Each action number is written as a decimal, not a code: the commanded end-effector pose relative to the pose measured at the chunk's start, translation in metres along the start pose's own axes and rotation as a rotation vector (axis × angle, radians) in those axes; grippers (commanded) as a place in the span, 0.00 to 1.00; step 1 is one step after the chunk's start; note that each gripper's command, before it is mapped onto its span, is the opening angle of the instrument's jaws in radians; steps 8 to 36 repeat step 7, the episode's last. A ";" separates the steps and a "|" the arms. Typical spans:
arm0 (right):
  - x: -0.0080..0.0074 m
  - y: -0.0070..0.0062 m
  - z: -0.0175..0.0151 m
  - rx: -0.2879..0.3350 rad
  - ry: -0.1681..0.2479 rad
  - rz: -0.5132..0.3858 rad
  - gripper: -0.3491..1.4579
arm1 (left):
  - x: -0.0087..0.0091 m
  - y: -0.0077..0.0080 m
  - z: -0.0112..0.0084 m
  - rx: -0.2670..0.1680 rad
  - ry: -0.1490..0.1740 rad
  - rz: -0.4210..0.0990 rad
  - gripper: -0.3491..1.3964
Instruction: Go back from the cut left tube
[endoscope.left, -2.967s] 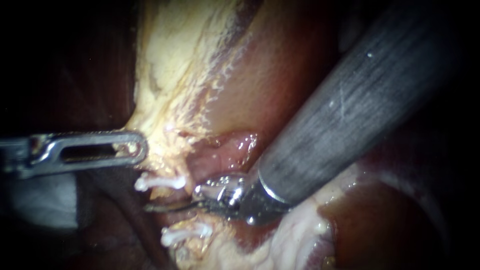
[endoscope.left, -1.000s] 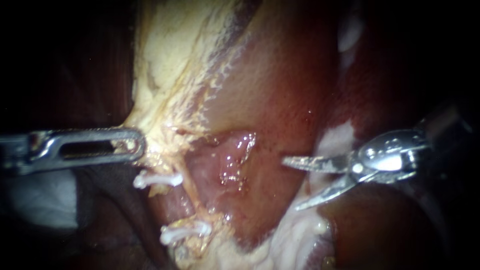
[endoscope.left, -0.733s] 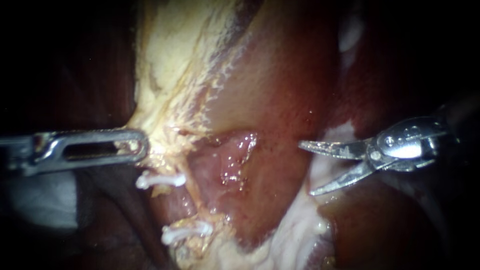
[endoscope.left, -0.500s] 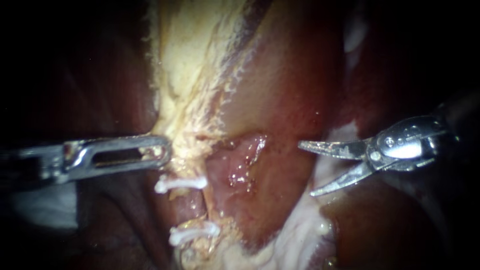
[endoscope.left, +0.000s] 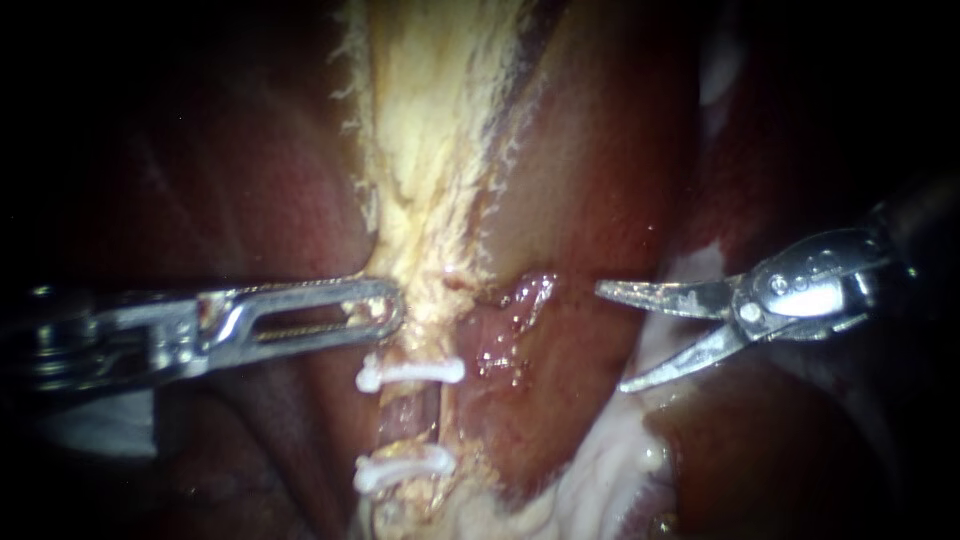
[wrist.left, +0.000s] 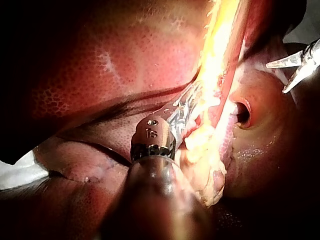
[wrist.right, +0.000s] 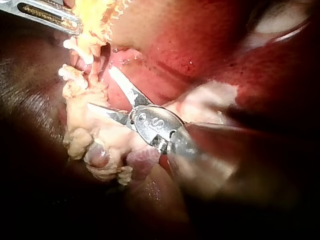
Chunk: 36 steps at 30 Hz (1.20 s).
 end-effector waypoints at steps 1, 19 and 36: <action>0.0000 0.0000 0.0000 -0.001 0.001 0.000 0.98 | 0.0000 0.0000 0.0000 0.000 0.000 0.000 0.00; 0.0001 0.0002 0.0000 -0.003 0.003 -0.004 0.98 | 0.0000 0.0000 0.0000 0.000 0.001 0.001 0.00; 0.0001 0.0002 0.0000 -0.003 0.003 -0.004 0.98 | 0.0000 0.0000 0.0000 0.000 0.001 0.001 0.00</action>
